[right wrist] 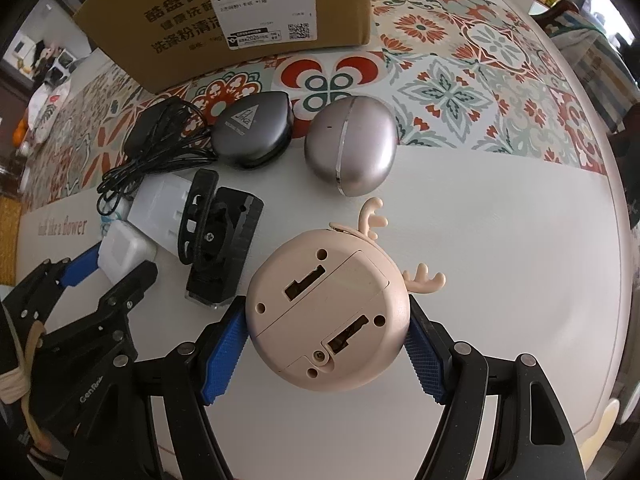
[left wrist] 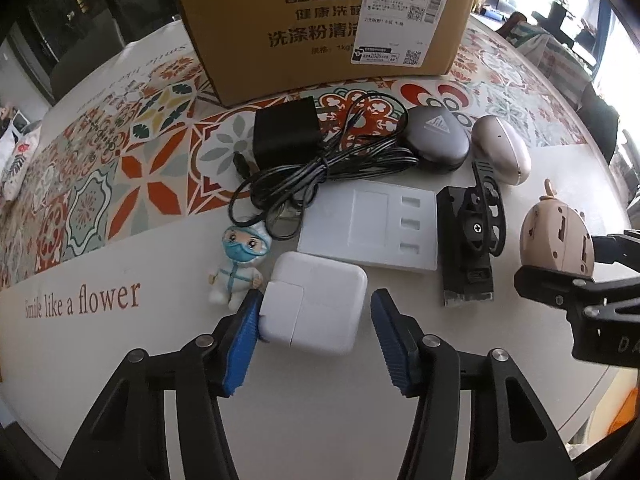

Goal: Organize rigid objects
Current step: 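Grasp the beige round antler toy with the right tool while the left tool grasps the white square charger, then lift the toy and charger and carry both tools over the cardboard box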

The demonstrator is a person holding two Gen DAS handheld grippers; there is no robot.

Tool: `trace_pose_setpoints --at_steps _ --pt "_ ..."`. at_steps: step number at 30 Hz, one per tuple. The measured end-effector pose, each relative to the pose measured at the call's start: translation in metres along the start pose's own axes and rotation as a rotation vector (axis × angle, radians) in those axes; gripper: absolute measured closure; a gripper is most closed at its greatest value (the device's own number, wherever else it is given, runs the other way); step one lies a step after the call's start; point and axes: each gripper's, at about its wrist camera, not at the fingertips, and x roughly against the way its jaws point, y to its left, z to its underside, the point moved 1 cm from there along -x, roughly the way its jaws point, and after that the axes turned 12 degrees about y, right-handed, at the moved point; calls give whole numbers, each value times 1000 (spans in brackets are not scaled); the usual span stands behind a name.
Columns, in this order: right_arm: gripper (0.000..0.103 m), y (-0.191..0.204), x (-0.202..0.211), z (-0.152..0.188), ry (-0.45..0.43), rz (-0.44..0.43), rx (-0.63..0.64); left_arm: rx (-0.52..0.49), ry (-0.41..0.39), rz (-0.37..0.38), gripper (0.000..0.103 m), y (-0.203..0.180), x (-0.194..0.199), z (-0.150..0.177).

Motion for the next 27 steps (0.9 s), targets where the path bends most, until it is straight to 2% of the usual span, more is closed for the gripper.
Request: trace_pose_setpoints --at_steps 3,5,11,15,27 --pt "30 2 -4 1 5 1 -6 -7 -4 0 48 -1 -2 -2" --pt "30 3 -5 0 8 -1 -8 -9 -8 -4 52 -3 -1 -2" --pt "30 2 -3 2 1 -5 -3 -16 -3 33 53 -7 2 6" --pt "30 2 2 6 -14 -4 7 -11 -27 30 53 -10 14 11" --pt "30 3 50 13 -144 -21 32 57 -139 43 53 -2 72 -4"
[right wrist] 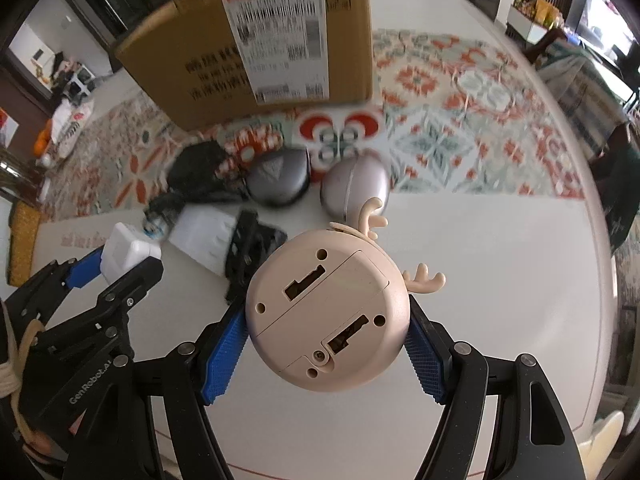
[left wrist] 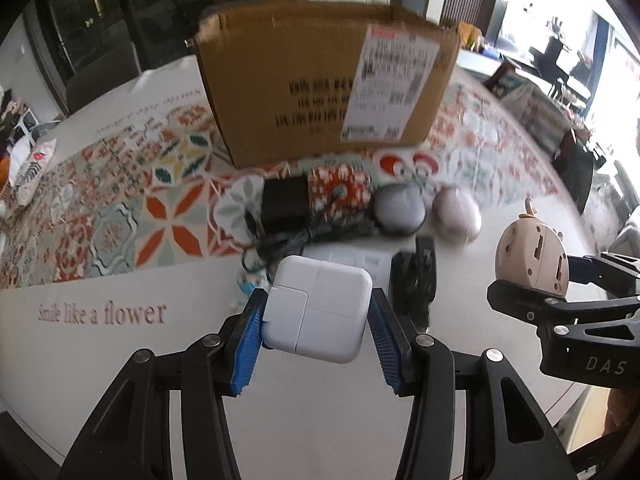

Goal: Organize rigid objects
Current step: 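Lift the toy and charger and carry both tools over the cardboard box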

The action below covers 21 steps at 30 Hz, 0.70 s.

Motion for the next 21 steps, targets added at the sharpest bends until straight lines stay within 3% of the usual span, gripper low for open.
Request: trace_pose_setpoints --at_steps 21 --pt "30 22 91 -54 -270 -42 76 61 -178 -16 53 20 80 -58"
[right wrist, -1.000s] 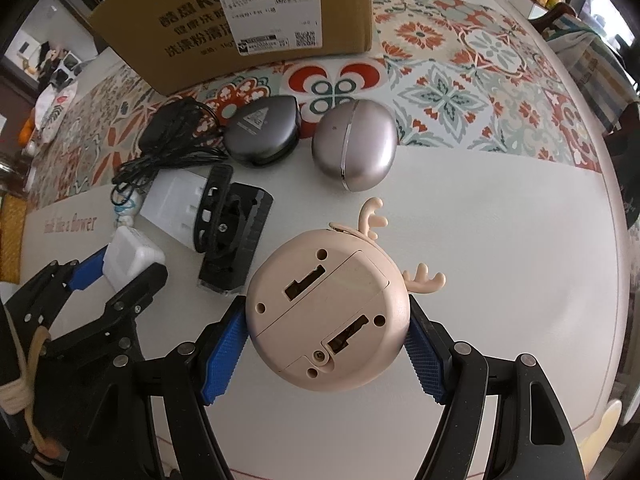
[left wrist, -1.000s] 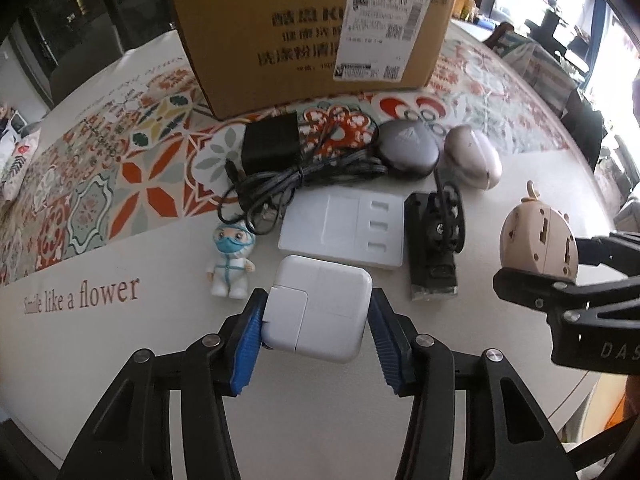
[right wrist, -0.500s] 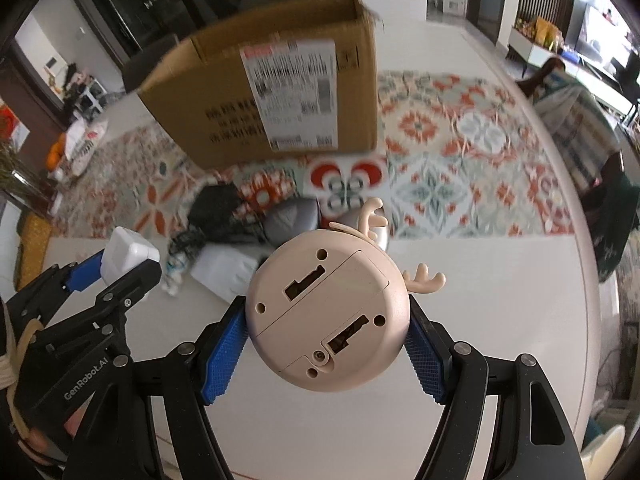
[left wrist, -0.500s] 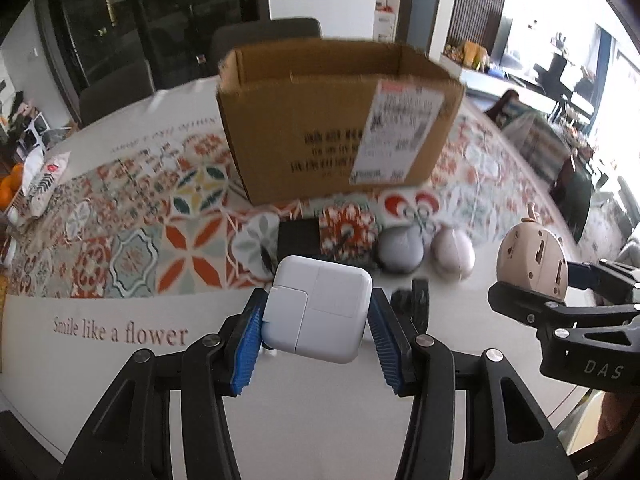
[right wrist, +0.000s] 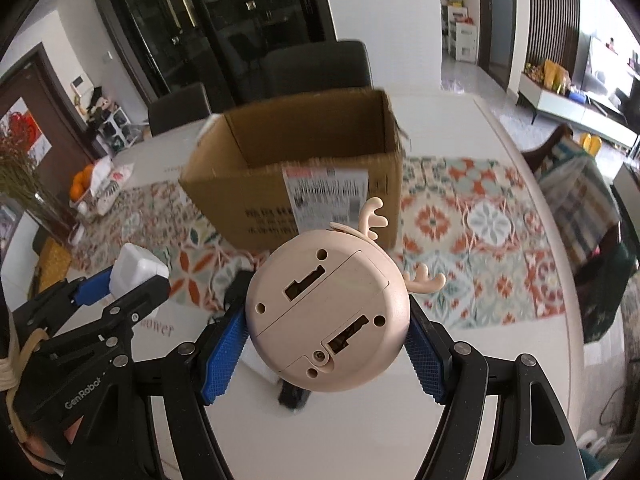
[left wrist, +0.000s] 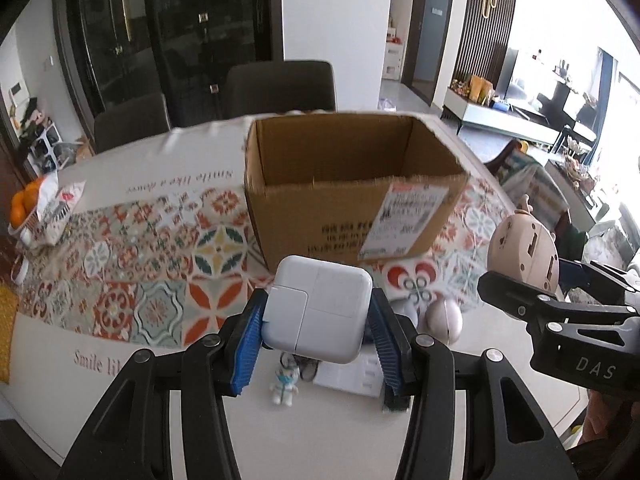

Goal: Organize rigid objects
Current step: 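Lift the toy and charger and carry both tools over the cardboard box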

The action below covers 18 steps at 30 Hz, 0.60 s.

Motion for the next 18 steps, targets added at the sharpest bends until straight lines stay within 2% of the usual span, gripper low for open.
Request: trace_pose_setpoints --at_steps 10,18 --pt "30 6 18 -43 -81 -14 17 -19 -61 -15 53 4 17 -45" --pt "30 5 20 -76 -88 -14 5 -35 -89 -23 53 8 20 -81"
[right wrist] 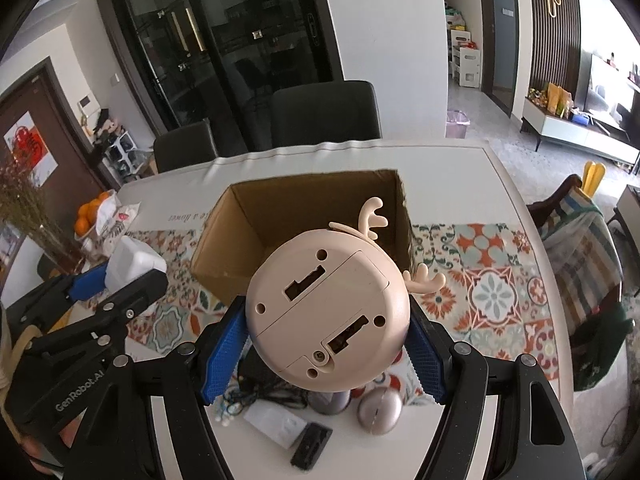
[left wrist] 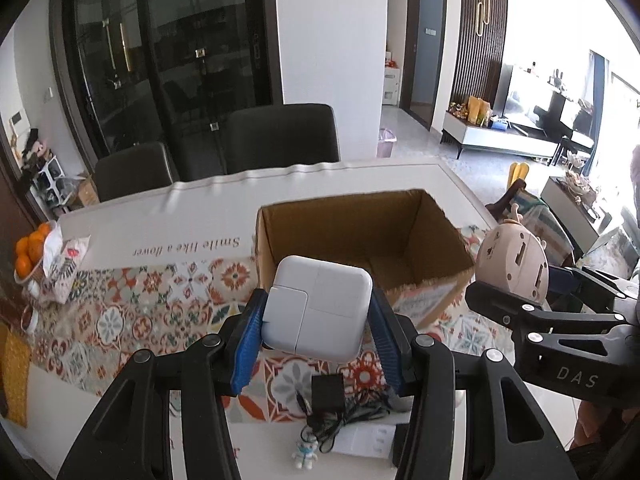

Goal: Organize rigid objects
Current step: 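Lift the toy and charger and carry both tools over the cardboard box, then open the right tool to drop the toy while the left tool drops the charger into the box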

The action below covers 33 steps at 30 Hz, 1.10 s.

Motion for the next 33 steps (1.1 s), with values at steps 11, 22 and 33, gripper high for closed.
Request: trace_pose_setpoints --at_steps 11,22,33 --pt "30 -6 -16 -47 10 22 -13 -2 56 20 53 3 -28 -47" --pt "30 -8 -44 -83 71 58 -21 34 204 51 53 8 -79 -71" --pt "30 -12 -75 -87 148 67 -25 20 236 14 50 7 -101 -77"
